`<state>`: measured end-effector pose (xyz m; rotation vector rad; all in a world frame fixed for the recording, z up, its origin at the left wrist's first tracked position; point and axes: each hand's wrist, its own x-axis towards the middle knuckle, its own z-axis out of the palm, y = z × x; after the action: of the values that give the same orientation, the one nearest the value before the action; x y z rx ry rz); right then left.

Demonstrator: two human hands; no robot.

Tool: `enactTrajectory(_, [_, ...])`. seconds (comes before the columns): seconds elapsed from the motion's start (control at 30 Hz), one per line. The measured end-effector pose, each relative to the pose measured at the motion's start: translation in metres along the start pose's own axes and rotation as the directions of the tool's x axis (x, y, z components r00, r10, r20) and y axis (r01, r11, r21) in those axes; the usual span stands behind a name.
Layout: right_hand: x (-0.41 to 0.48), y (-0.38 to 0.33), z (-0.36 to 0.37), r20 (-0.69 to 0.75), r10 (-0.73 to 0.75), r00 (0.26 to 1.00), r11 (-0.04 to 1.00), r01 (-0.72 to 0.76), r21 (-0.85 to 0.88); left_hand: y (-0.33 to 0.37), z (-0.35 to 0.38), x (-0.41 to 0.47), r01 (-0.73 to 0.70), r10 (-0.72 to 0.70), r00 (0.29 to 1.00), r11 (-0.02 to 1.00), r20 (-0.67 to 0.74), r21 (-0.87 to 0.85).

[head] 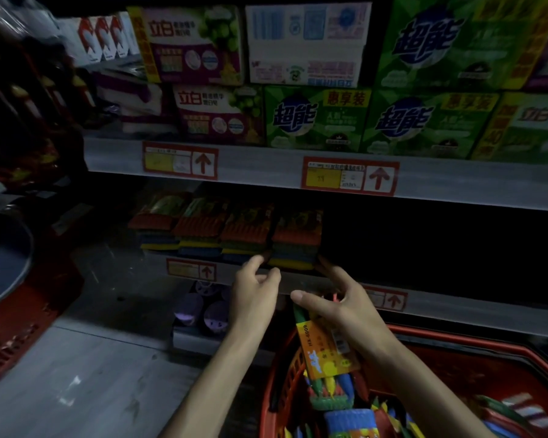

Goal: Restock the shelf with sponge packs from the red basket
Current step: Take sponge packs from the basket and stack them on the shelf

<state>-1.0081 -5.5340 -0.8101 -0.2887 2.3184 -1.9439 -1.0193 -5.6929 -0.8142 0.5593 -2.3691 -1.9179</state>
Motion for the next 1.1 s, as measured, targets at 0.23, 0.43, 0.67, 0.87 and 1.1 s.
enactTrajectory(0.23, [0.002, 0.005, -0.003, 0.019, 0.010, 1.000, 0.997, -0.009, -0.079, 0.000, -0.008, -0.001, -0.003, 0.002, 1.000, 0.997, -0.011, -0.079])
enactTrajectory(0.43, [0.004, 0.006, -0.005, 0.000, 0.026, 1.000, 0.999, -0.026, -0.046, -0.001, -0.014, -0.004, -0.029, 0.029, 1.000, 0.985, -0.006, -0.168])
enactTrajectory(0.67, [-0.004, 0.005, -0.014, -0.014, 0.003, 1.000, 0.988, -0.005, -0.153, 0.003, -0.016, -0.018, -0.047, 0.056, 0.997, 0.985, 0.053, -0.168])
enactTrajectory(0.87, [-0.032, -0.012, -0.054, -0.005, -0.027, 1.000, 0.963, 0.025, -0.269, 0.004, -0.011, -0.052, -0.082, 0.123, 0.964, 0.981, 0.235, -0.177])
enactTrajectory(1.1, [-0.089, -0.040, -0.115, 0.059, 0.028, 0.998, 0.952, -0.008, -0.305, -0.005, 0.028, -0.092, -0.034, 0.124, 0.780, 0.987, 0.613, -0.155])
